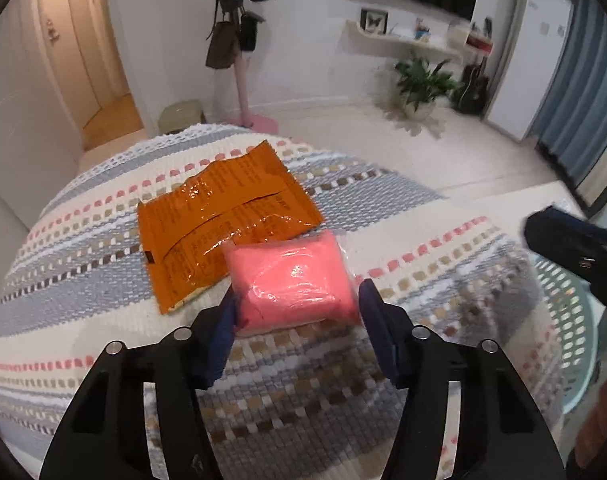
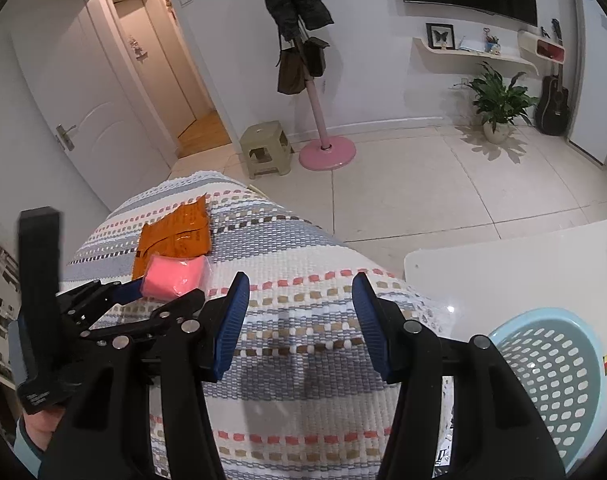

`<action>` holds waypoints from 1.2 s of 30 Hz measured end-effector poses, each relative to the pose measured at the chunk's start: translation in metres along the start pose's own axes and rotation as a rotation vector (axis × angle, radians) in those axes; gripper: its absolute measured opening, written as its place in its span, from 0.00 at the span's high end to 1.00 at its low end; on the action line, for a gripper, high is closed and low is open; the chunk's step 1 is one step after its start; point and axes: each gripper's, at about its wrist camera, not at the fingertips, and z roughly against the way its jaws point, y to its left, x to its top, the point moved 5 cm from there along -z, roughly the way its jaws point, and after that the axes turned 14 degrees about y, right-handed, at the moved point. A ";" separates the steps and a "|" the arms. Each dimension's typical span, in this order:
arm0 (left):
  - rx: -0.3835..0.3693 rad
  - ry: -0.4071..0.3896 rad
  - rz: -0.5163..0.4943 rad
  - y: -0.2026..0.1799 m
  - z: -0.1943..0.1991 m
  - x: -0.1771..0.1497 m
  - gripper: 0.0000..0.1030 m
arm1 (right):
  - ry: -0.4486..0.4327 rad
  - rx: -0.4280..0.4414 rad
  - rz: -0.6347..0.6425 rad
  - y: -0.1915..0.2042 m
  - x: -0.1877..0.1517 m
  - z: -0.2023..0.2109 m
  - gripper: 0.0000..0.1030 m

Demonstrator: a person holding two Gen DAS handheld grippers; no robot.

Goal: Collect trash
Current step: 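Grasp the pink packet with the left tool while the right tool moves to the orange packet, then grasp the orange snack packet with the right tool while the left tool holds the pink packet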

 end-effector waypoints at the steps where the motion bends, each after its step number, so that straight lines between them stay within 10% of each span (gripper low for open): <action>1: -0.018 -0.015 0.006 0.003 0.007 -0.004 0.48 | 0.005 0.007 0.012 0.004 0.001 -0.001 0.51; 14: -0.016 -0.239 0.252 0.133 0.074 -0.062 0.48 | 0.121 0.074 0.200 0.116 0.044 -0.071 0.26; 20: -0.039 -0.253 0.299 0.154 0.067 -0.070 0.48 | 0.132 -0.031 0.216 0.122 0.062 -0.094 0.19; 36: 0.011 -0.298 0.400 0.176 0.080 -0.087 0.48 | 0.253 0.226 0.411 0.166 0.005 -0.086 0.36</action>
